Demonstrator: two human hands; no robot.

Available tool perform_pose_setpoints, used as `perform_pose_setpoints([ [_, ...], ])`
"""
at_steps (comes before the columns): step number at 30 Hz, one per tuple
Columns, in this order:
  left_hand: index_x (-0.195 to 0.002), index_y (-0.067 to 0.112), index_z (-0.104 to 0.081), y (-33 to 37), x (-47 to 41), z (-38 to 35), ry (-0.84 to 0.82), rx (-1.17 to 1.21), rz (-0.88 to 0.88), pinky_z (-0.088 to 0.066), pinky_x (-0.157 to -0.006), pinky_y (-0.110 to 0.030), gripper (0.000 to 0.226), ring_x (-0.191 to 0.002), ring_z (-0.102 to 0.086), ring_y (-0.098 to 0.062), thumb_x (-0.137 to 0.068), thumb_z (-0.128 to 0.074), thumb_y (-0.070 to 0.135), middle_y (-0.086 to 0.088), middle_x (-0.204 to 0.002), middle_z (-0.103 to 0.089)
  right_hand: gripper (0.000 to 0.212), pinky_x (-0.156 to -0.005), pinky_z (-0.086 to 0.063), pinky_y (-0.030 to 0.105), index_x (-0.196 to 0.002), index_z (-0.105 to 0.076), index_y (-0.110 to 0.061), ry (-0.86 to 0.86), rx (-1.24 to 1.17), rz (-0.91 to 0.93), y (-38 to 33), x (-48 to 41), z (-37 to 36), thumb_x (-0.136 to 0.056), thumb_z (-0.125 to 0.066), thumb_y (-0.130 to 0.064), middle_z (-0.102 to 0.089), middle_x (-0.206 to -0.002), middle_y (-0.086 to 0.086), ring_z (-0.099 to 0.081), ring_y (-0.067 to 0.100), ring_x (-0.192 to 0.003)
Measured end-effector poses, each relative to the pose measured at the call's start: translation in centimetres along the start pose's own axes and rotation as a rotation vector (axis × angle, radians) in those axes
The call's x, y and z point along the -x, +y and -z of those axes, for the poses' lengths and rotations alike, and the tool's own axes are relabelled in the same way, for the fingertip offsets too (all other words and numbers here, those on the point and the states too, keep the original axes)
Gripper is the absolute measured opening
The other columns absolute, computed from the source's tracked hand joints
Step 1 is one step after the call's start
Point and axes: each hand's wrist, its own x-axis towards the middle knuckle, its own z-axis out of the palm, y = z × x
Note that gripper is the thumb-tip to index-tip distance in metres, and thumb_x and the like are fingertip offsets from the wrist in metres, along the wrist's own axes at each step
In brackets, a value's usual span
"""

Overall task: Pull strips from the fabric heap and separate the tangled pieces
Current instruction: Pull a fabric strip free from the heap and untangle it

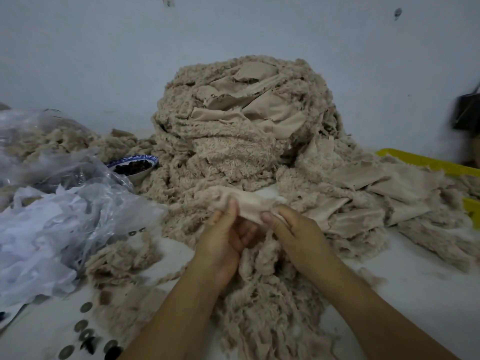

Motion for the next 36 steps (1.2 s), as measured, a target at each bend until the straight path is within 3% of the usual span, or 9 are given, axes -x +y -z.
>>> perform_pose_setpoints([
  [6,-0.112,0.007,-0.068,2.2,-0.7,2.1,0.142,0.265,-0.043,-0.058,-0.062,-0.024,0.023,-0.072,-0.071,-0.015,-0.096,-0.059,0.021,-0.009,-0.098,-0.073,0.052,-0.050,-0.030,0.015,-0.067,-0.044,-0.013,0.011,-0.048,-0.195,2.3,0.2,1.9,-0.092,-0.046,-0.059,-0.044,-0.054,-0.013,-0.040,0.001,-0.052],
  [10,-0.089,0.008,-0.082,0.9,0.0,0.6,-0.040,0.153,0.098,-0.058,-0.074,-0.027,0.020,-0.079,-0.073,-0.018,-0.080,-0.064,0.013,-0.011,-0.095,-0.076,0.048,-0.086,-0.034,0.007,-0.112,-0.063,-0.033,-0.098,0.047,-0.160,2.4,0.0,0.4,-0.089,-0.041,-0.069,-0.053,-0.115,-0.016,-0.047,-0.009,-0.108],
  [14,-0.117,0.000,-0.071,0.8,0.5,0.5,-0.177,0.119,0.215,-0.062,-0.079,-0.039,0.037,-0.091,-0.073,-0.029,-0.083,-0.058,0.009,-0.023,-0.108,-0.072,0.044,-0.089,-0.036,0.000,-0.110,-0.059,-0.062,-0.100,-0.240,-0.092,0.9,0.4,0.3,-0.083,-0.033,-0.085,-0.055,-0.121,-0.037,-0.046,-0.021,-0.116],
  [18,-0.101,0.006,-0.078,0.2,0.9,0.1,-0.198,-0.207,0.197,-0.060,-0.074,-0.035,0.024,-0.084,-0.073,-0.024,-0.080,-0.071,0.015,-0.020,-0.098,-0.072,0.026,-0.074,-0.047,0.012,-0.094,-0.065,-0.052,-0.155,-0.323,-0.126,0.4,0.6,-0.5,-0.088,-0.049,-0.072,-0.066,-0.094,-0.030,-0.061,-0.012,-0.087],
  [21,-0.104,0.005,-0.077,-0.1,1.0,-0.2,-0.152,-0.252,0.200,-0.060,-0.073,-0.036,0.027,-0.086,-0.072,-0.027,-0.082,-0.077,0.020,-0.021,-0.101,-0.073,0.023,-0.059,-0.041,0.023,-0.077,-0.055,-0.033,-0.011,-0.306,-0.151,0.7,0.0,-0.1,-0.098,-0.056,-0.042,-0.054,-0.064,-0.018,-0.049,0.001,-0.059],
  [25,-0.107,0.005,-0.076,0.5,0.4,0.0,0.001,-0.090,0.177,-0.062,-0.077,-0.040,0.037,-0.092,-0.072,-0.029,-0.075,-0.078,0.022,-0.021,-0.109,-0.072,0.019,-0.051,-0.036,0.016,-0.083,-0.048,-0.024,0.109,-0.326,-0.140,0.9,-0.1,0.6,-0.098,-0.060,-0.027,-0.050,-0.066,-0.014,-0.043,-0.001,-0.054],
  [30,-0.086,0.006,-0.082,1.2,0.2,0.2,-0.021,0.128,0.198,-0.062,-0.071,-0.036,0.021,-0.087,-0.075,-0.025,-0.069,-0.078,0.019,-0.016,-0.100,-0.076,0.034,-0.063,-0.041,0.008,-0.068,-0.039,-0.017,0.124,-0.326,-0.105,0.5,-0.1,0.3,-0.094,-0.061,-0.012,-0.061,-0.096,-0.013,-0.055,-0.004,-0.077],
  [33,-0.095,0.005,-0.080,1.4,0.0,0.4,-0.013,0.187,0.180,-0.062,-0.074,-0.037,0.024,-0.095,-0.075,-0.025,-0.074,-0.074,0.016,-0.015,-0.107,-0.075,0.047,-0.049,-0.033,0.009,-0.060,-0.034,-0.026,0.043,-0.375,-0.134,0.8,-0.1,0.4,-0.096,-0.059,-0.013,-0.050,-0.059,-0.017,-0.045,-0.003,-0.052],
  [36,-0.126,0.006,-0.064,1.4,-0.5,0.9,0.006,0.182,0.115,-0.057,-0.094,-0.039,0.045,-0.116,-0.066,-0.025,-0.081,-0.070,0.010,-0.013,-0.128,-0.065,0.046,-0.048,-0.028,0.019,-0.057,-0.037,-0.031,0.033,-0.492,-0.184,1.1,-0.1,0.7,-0.096,-0.062,-0.027,-0.032,-0.054,-0.013,-0.029,0.004,-0.049],
])
